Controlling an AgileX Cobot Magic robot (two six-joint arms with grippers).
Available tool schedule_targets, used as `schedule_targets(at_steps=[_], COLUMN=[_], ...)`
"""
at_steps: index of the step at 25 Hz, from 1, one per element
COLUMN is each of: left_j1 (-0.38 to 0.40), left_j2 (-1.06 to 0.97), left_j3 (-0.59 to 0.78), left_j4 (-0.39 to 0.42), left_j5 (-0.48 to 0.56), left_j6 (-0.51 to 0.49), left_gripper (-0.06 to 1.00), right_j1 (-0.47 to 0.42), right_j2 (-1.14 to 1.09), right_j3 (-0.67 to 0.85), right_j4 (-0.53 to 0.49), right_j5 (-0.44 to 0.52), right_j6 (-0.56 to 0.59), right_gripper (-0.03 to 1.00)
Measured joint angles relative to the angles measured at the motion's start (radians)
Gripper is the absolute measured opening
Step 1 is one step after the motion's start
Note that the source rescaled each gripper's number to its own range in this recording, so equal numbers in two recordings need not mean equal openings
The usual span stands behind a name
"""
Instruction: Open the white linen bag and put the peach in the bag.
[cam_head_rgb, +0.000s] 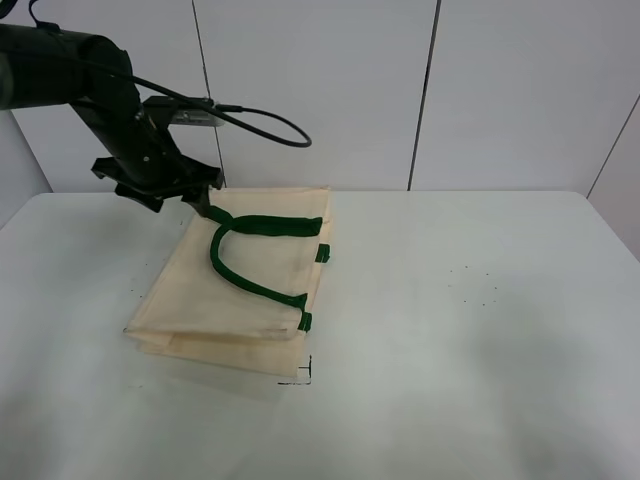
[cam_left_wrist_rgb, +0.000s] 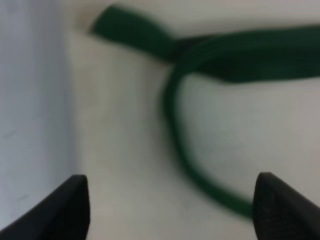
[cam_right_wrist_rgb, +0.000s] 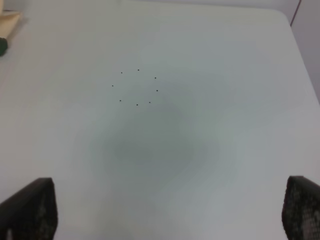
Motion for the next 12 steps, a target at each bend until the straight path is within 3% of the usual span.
schedule_targets(at_steps=[3,7,12], left_j1=[0.071,0.179,0.235], left_j2=[0.000,0.000,-0.005], left_j3=[0.000,0.000,0.000], left_j4=[0.024,-0.018,-0.063], left_j5=[0.062,0.126,0.214], left_j6=[-0.010,0.023,0.043], left_gripper=[0.94,0.94,0.94], right_j1=[0.000,0.000,0.000], right_j2=[0.000,0.000,0.000], right_j3=[0.000,0.000,0.000], right_j4=[0.000,0.000,0.000], right_j5=[0.000,0.000,0.000], right_j6=[0.000,0.000,0.000], right_gripper=[1.00,1.00,1.00])
